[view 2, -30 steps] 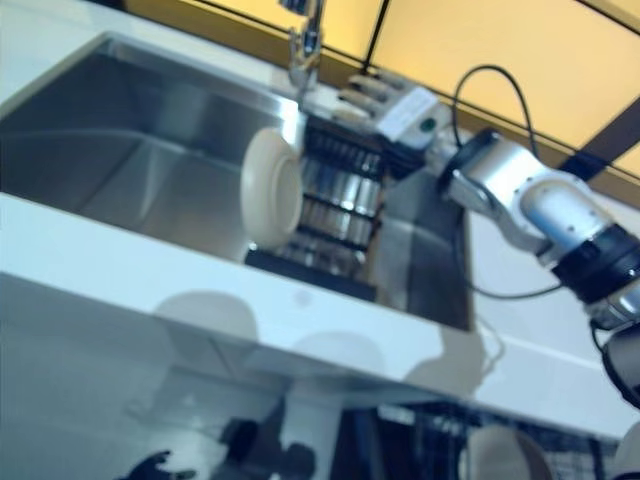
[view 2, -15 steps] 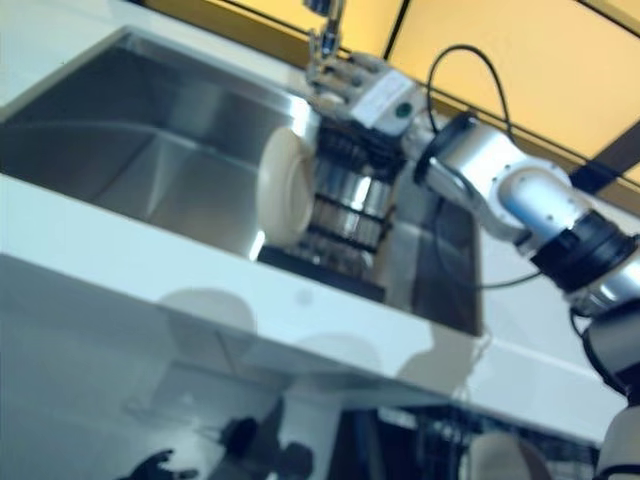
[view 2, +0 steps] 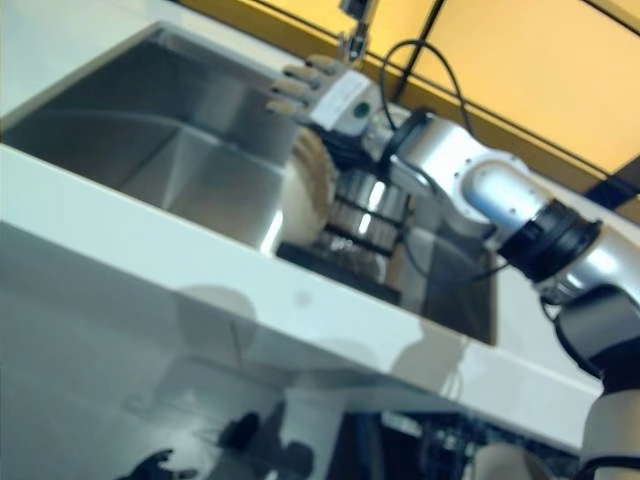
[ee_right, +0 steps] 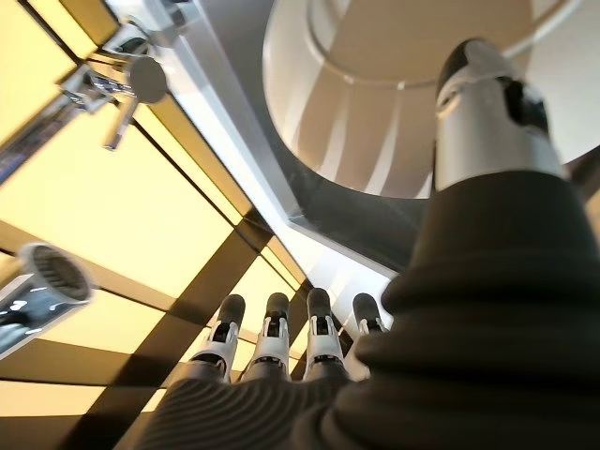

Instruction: Take plates into dishwasher

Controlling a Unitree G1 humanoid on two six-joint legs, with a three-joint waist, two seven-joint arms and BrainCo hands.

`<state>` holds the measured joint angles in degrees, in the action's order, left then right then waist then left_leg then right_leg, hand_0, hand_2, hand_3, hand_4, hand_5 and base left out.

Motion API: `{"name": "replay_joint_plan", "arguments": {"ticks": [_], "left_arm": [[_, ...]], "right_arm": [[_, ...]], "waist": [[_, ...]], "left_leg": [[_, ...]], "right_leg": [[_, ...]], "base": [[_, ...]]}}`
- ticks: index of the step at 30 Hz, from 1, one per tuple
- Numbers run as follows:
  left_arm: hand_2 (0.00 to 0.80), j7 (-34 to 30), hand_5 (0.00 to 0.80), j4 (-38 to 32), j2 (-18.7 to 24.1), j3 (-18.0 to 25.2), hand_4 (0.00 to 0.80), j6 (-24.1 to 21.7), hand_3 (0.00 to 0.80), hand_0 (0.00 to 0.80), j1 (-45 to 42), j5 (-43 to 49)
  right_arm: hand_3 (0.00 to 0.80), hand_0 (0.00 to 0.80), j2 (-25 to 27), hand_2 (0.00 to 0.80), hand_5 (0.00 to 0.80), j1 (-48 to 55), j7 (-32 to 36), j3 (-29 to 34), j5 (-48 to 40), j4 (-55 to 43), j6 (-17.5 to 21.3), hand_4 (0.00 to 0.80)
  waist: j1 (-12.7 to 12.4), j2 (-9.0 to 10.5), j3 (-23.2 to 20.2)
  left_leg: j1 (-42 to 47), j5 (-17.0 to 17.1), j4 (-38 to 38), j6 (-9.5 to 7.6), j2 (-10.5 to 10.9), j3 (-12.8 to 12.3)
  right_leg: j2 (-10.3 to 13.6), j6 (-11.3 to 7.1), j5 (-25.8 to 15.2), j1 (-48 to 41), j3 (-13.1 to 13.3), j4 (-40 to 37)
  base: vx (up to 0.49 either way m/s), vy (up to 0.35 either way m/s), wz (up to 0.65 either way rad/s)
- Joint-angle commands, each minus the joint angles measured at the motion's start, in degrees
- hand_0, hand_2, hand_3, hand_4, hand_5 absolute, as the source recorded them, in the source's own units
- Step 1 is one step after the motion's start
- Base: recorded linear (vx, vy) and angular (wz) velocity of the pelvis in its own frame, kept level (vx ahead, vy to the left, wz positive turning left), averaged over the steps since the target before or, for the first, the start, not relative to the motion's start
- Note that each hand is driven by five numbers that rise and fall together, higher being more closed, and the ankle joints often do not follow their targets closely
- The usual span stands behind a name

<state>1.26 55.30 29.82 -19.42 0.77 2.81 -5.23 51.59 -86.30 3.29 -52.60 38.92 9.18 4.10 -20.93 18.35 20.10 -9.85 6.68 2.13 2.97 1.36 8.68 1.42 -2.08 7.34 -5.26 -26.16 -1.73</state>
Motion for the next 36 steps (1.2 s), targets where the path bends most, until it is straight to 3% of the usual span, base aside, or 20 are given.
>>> {"name": "replay_joint_plan", "arguments": {"ticks": [1, 18, 33, 35, 36], "left_arm": [[0.000, 0.5, 0.000, -2.1, 0.7, -0.5, 0.000, -0.5, 0.000, 0.000, -0.5, 1.4], [0.000, 0.7, 0.000, -1.5, 0.4, 0.0, 0.000, -1.0, 0.000, 0.000, -0.2, 0.5], [0.000, 1.7, 0.000, -0.6, 0.4, 1.3, 0.000, -1.6, 0.000, 0.000, -0.3, -2.3], [0.000, 1.8, 0.000, -0.5, 0.4, 1.4, 0.000, -1.5, 0.000, 0.000, 0.0, -2.5], [0.000, 1.8, 0.000, -0.3, 0.3, 1.5, 0.000, -1.7, 0.000, 0.000, 0.1, -2.5]], "right_arm": [[0.000, 0.000, 0.6, 0.000, 0.000, -6.5, -0.2, -2.3, 1.9, 1.2, -2.6, 0.000], [0.000, 0.000, -1.4, 0.000, 0.000, -5.6, 8.8, -4.3, 5.7, 0.8, 0.1, 0.000], [0.000, 0.000, 0.0, 0.000, 0.000, -0.9, 19.3, -5.6, 12.4, 2.4, 6.3, 0.000], [0.285, 0.285, -0.1, 0.285, 0.285, -0.4, 20.8, -5.4, 12.9, 2.5, 6.9, 0.285], [0.348, 0.348, -0.2, 0.348, 0.348, -0.3, 20.9, -5.5, 13.3, 2.8, 7.4, 0.348]], "waist": [[-1.7, -0.85, -1.0], [-2.4, -0.04, -0.2], [-0.8, 0.86, -0.1], [-0.7, 0.99, 0.0], [-0.7, 1.05, 0.0]], "left_leg": [[3.6, -3.7, 2.6, -1.32, -1.5, -2.6], [3.5, -3.4, 2.7, -0.93, -1.9, -2.3], [4.2, -3.4, 2.9, -0.76, -2.6, -4.1], [4.3, -3.5, 2.9, -0.76, -2.7, -4.1], [4.3, -3.5, 2.9, -0.76, -2.7, -4.1]], "right_leg": [[1.5, -4.46, -5.7, 3.8, -0.7, 4.5], [1.7, -4.10, -4.9, 3.7, -1.4, 5.5], [1.1, -4.16, -5.1, 3.4, -0.4, 5.1], [1.1, -4.15, -5.1, 3.4, -0.4, 5.1], [1.1, -4.14, -5.2, 3.3, -0.4, 5.0]], "base": [[0.008, 0.017, 0.06], [0.009, 0.008, 0.03], [-0.011, 0.005, -0.01], [0.000, 0.000, 0.00], [-0.016, -0.004, -0.04]]}}
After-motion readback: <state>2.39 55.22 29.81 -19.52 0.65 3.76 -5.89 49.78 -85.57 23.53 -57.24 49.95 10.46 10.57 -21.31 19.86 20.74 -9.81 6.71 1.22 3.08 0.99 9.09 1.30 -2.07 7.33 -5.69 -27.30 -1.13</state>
